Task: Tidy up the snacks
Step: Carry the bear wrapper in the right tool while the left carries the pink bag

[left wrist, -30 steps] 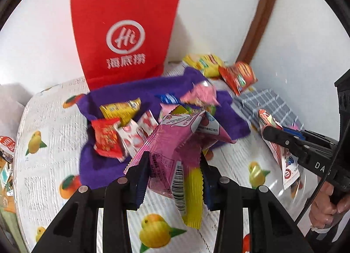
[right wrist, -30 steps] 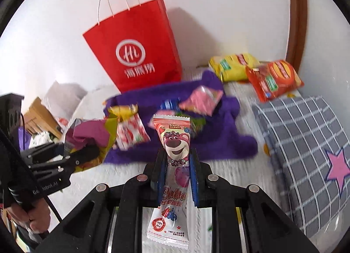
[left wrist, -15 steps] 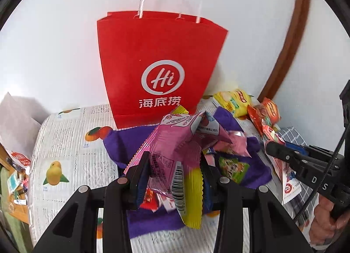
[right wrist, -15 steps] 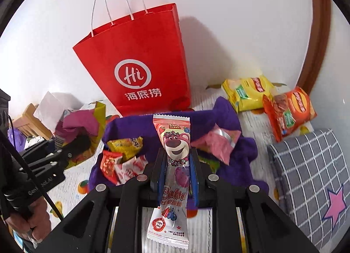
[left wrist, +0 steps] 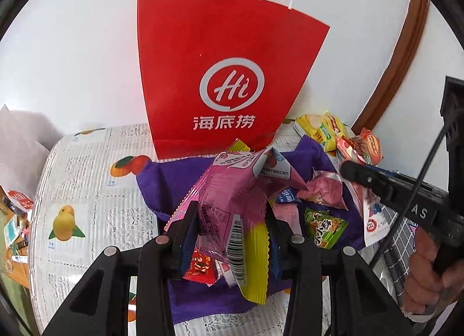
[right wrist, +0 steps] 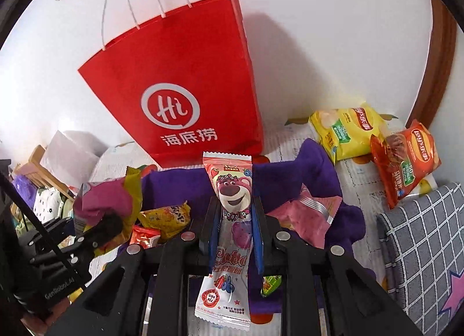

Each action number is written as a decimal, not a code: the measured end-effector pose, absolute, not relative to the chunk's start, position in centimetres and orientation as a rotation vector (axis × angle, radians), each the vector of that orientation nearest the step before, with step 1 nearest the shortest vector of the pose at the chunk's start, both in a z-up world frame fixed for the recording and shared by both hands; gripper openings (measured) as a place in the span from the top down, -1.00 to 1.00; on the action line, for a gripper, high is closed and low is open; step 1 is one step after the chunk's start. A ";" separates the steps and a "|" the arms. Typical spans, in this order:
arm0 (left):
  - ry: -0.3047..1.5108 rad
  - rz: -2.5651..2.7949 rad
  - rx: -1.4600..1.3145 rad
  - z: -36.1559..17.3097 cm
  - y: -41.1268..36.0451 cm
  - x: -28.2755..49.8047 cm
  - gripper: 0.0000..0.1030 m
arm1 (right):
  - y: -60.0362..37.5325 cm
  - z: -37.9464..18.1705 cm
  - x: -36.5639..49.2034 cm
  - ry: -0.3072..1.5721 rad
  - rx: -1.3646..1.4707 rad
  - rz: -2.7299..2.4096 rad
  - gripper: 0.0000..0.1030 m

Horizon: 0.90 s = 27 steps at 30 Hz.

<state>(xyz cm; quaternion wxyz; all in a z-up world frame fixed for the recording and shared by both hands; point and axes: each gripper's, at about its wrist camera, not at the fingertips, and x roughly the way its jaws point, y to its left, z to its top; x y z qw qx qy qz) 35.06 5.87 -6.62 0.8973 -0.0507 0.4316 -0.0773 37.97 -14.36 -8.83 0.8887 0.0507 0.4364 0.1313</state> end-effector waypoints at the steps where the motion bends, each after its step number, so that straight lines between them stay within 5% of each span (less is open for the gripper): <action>1: 0.898 -0.159 -0.106 -6.7 5.9 35.1 0.25 | -14.3 -9.0 38.0 0.910 0.101 0.278 0.60; 27: 0.929 -0.168 -0.053 -8.5 3.5 35.3 0.25 | -15.4 -10.7 38.8 0.953 0.092 0.272 0.54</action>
